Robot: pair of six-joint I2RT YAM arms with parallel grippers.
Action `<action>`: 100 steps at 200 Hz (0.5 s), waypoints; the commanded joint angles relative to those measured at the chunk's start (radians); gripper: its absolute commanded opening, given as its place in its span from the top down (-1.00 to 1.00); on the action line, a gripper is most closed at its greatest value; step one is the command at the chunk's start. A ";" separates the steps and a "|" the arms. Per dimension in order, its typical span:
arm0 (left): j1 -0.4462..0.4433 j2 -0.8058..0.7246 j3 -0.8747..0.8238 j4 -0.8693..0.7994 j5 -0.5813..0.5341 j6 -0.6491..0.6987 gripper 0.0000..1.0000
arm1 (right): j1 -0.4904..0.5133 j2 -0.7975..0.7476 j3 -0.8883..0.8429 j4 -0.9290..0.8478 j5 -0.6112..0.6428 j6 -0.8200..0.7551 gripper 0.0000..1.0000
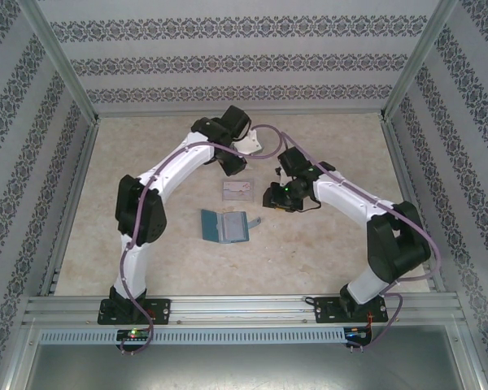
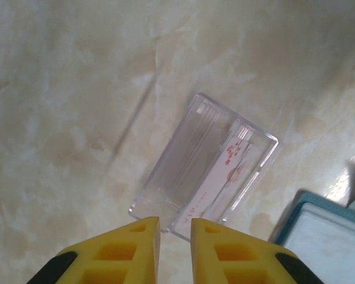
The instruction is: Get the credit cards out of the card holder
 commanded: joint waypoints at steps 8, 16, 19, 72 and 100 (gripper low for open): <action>0.005 -0.122 -0.134 0.138 0.002 -0.258 0.53 | 0.037 0.069 0.032 0.020 -0.018 0.010 0.24; 0.007 -0.145 -0.171 0.152 0.011 -0.304 0.50 | 0.042 0.087 0.033 0.026 -0.019 0.013 0.24; 0.007 -0.155 -0.183 0.156 0.017 -0.319 0.49 | 0.044 0.094 0.034 0.028 -0.021 0.012 0.24; 0.014 -0.294 -0.401 0.281 0.123 -0.481 0.51 | 0.081 0.182 0.041 0.070 -0.048 0.014 0.32; 0.022 -0.375 -0.520 0.373 0.131 -0.567 0.48 | 0.093 0.202 0.028 0.088 -0.050 0.022 0.54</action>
